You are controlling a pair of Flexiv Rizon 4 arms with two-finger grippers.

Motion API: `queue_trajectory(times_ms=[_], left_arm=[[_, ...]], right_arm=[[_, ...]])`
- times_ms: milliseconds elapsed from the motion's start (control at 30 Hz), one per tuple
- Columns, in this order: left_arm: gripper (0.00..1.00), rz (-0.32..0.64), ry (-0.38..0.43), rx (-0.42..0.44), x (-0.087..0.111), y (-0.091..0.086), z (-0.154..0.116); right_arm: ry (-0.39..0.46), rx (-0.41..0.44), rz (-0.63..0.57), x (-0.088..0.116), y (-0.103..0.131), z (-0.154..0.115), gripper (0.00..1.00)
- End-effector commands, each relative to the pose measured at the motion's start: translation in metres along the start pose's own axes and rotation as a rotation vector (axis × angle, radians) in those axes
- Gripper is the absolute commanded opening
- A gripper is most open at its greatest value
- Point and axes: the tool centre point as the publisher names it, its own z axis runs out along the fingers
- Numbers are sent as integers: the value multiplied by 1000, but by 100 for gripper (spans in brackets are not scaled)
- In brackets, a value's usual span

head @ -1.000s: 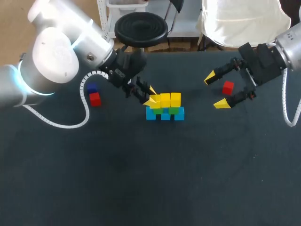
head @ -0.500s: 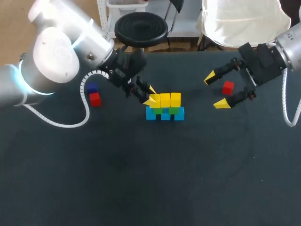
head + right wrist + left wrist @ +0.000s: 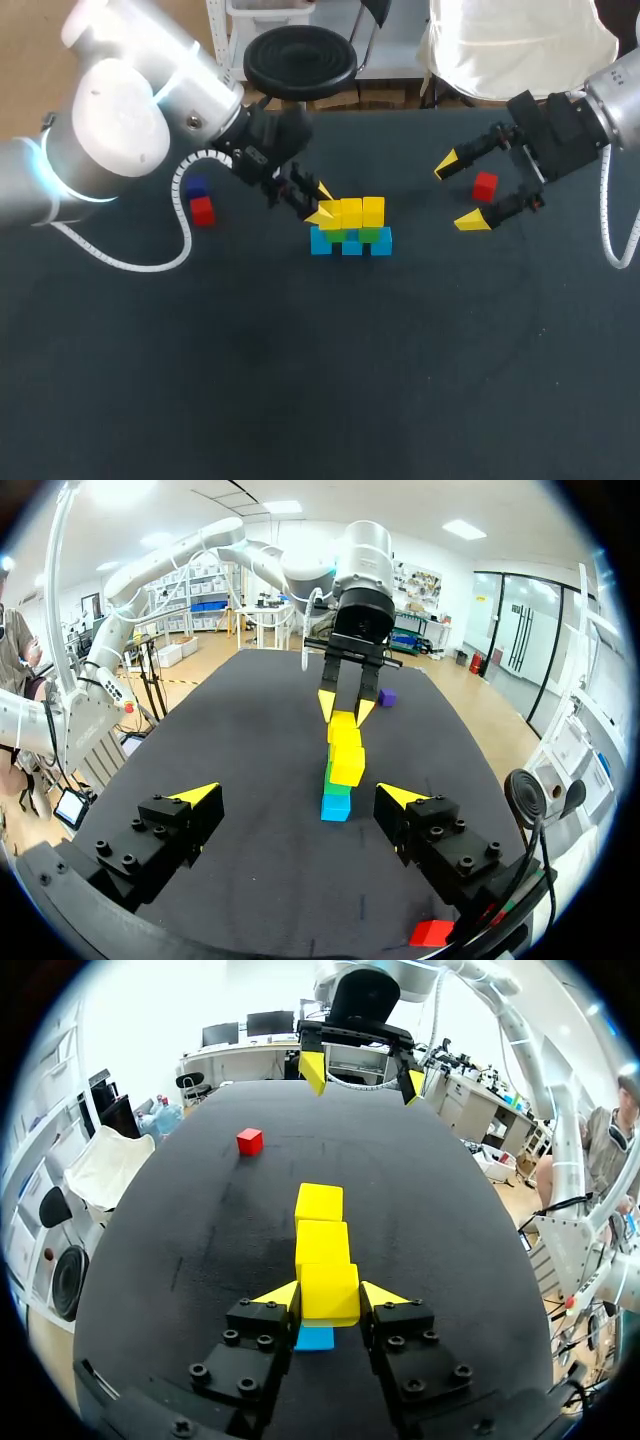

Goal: Place the blue cubes, place green cubes on the blue cubes, place the yellow cubes on the green cubes, then place the red cubes on the yellow cubes, and place purple cube on the red cubes.

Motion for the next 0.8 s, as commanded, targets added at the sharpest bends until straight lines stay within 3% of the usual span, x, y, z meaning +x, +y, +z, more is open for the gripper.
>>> queue_trajectory(times_ms=[33,467,800], left_arm=[[99,-8,5,4,-1,2,1],[100,-37,-13,-1,-1,3,-3],[100,54,-113,-22,-12,0,-33]], right_arm=[[-1,2,-1,0,1,0,100],[-1,2,-1,0,1,0,100],[-1,2,-1,0,1,0,100]])
